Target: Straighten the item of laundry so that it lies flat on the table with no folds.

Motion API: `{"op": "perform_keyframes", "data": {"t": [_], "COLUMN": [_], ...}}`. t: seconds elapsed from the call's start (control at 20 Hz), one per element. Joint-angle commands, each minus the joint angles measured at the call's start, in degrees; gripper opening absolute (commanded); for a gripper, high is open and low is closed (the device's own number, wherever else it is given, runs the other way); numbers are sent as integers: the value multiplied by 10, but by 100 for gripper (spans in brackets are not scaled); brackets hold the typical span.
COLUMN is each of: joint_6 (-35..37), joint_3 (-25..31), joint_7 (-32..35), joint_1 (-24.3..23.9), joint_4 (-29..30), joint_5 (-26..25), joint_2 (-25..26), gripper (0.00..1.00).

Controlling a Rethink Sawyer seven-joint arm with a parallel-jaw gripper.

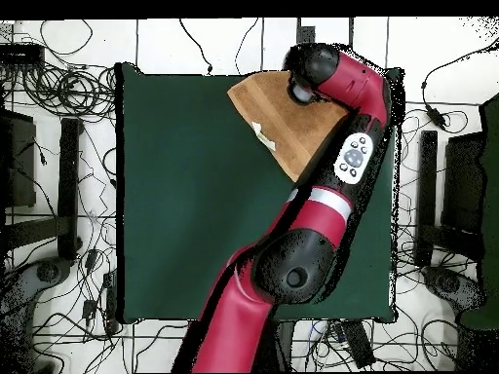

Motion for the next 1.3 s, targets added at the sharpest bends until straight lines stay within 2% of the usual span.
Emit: {"op": "perform_keyframes", "data": {"t": [0.05, 0.25, 0.6, 0.95, 1.2, 1.3], "joint_6": [86, 97, 93, 86, 50, 30], "joint_3": [119, 170, 226, 226, 207, 205], "joint_7": [73, 87, 111, 152, 156, 160], "joint_1": [108, 156, 194, 210, 178, 173], "joint_4": [152, 212, 261, 270, 219, 216], "joint_5": [-82, -99, -120, -150, -171, -176], "joint_2": [-6, -35, -60, -74, -47, -42], "gripper": [100, 100, 100, 100, 100, 100]}}
